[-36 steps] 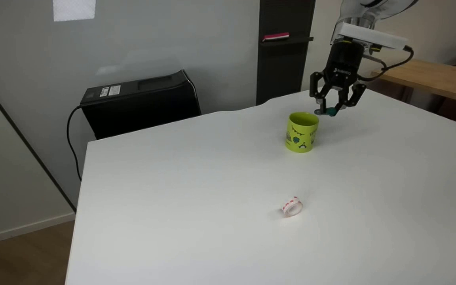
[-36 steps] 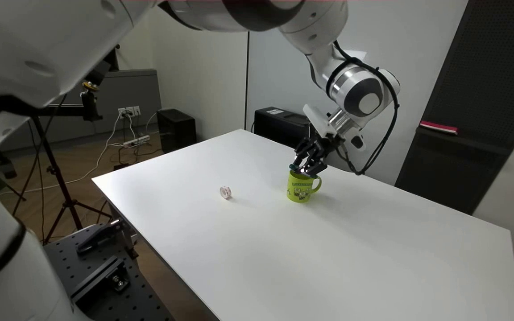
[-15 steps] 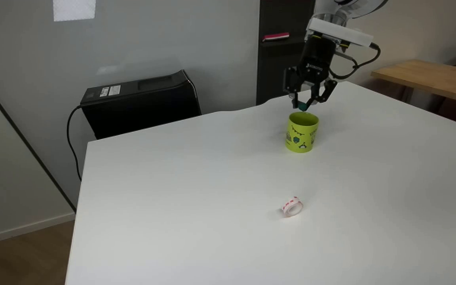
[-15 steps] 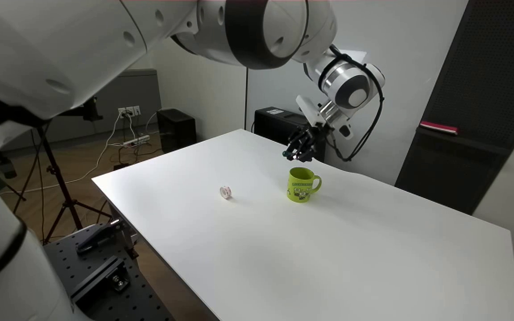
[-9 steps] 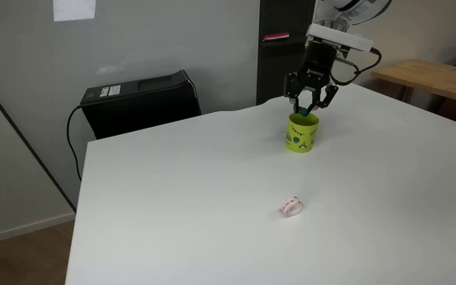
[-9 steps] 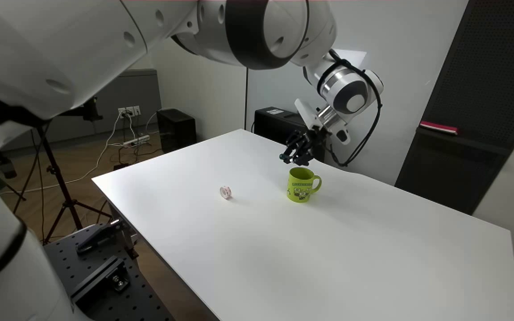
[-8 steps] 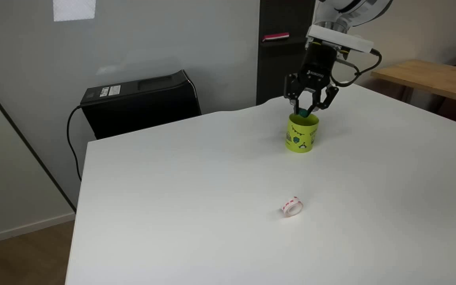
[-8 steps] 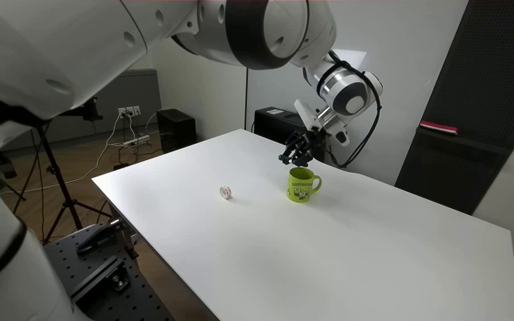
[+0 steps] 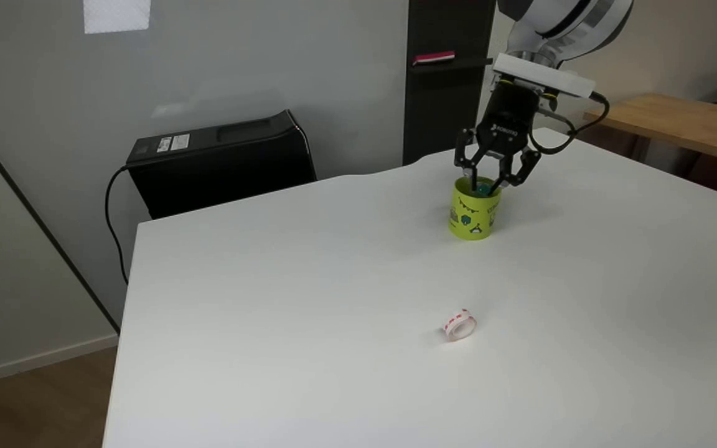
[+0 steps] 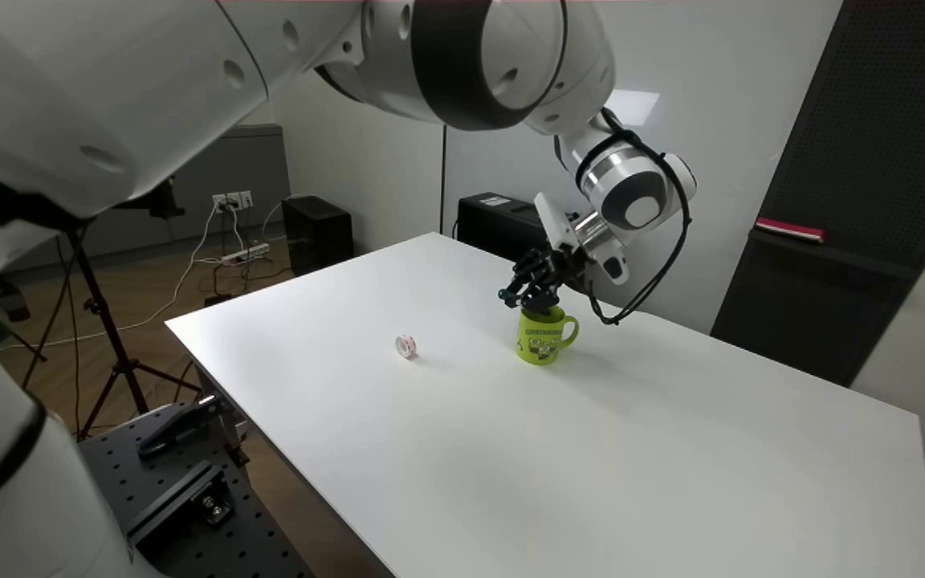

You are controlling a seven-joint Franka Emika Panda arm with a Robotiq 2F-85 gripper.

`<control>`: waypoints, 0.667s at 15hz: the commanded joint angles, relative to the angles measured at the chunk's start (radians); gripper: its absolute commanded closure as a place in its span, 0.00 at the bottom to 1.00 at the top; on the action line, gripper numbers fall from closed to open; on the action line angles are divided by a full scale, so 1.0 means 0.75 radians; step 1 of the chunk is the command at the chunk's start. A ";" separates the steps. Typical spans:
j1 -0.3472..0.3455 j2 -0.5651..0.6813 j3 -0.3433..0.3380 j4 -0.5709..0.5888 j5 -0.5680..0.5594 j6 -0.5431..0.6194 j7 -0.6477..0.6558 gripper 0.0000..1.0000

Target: Put the marker in the mug

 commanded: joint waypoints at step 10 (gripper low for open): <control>-0.031 0.050 -0.012 0.012 0.077 0.008 0.039 0.35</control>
